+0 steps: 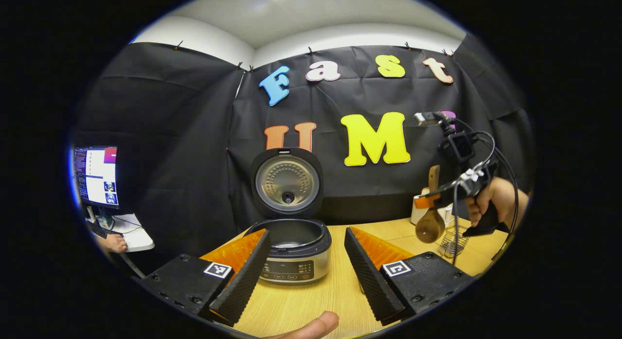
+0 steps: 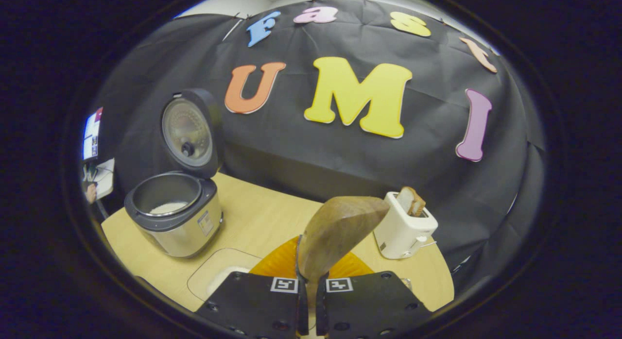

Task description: Close the left gripper, press the button to open the rice cooker; take a wooden spoon from the chopstick holder with the right hand, scoop a spoonful of rice and pour it into the rice cooker, then put the wooden spoon back into the chopstick holder.

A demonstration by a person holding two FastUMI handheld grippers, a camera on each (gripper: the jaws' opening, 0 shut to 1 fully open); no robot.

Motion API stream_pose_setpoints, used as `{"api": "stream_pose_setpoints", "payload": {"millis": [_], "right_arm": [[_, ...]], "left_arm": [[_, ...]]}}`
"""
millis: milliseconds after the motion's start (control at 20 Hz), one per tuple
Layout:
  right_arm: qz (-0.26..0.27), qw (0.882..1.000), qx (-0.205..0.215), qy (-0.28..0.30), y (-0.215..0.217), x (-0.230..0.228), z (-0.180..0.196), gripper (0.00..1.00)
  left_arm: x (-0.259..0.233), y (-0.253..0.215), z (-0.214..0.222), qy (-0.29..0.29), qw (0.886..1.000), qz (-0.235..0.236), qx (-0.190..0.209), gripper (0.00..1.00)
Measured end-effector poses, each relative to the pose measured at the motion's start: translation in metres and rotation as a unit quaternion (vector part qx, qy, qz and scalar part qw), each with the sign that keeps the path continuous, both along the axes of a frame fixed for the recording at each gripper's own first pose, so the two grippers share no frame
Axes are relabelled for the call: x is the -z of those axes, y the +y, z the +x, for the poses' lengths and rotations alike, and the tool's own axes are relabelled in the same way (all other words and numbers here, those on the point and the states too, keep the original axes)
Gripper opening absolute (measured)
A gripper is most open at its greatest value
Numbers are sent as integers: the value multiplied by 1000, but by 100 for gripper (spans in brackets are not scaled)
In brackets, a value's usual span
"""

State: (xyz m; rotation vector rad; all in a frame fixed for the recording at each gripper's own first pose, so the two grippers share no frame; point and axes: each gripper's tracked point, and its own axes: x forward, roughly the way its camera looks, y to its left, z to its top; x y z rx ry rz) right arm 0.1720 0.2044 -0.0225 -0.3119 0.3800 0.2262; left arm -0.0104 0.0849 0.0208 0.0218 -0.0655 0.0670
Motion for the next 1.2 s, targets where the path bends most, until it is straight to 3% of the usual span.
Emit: {"api": "stream_pose_setpoints", "payload": {"millis": [250, 550, 850, 1050, 1200], "right_arm": [[-39, 999, 20, -6, 19, 47, 5, 6], [-54, 993, 89, -56, 11, 71, 1, 6], [-31, 983, 165, -79, -6, 82, 5, 6], [-35, 982, 169, -76, 6, 89, 4, 6], [36, 986, 161, -35, 29, 104, -1, 6]], "left_arm": [[2, 14, 1, 7, 999, -36, 0, 97], [8, 17, 4, 17, 999, -35, -4, 97], [4, 9, 2, 11, 999, -30, 8, 96], [6, 8, 2, 16, 999, -28, 9, 96], [6, 11, 2, 15, 999, -32, 8, 96]]}}
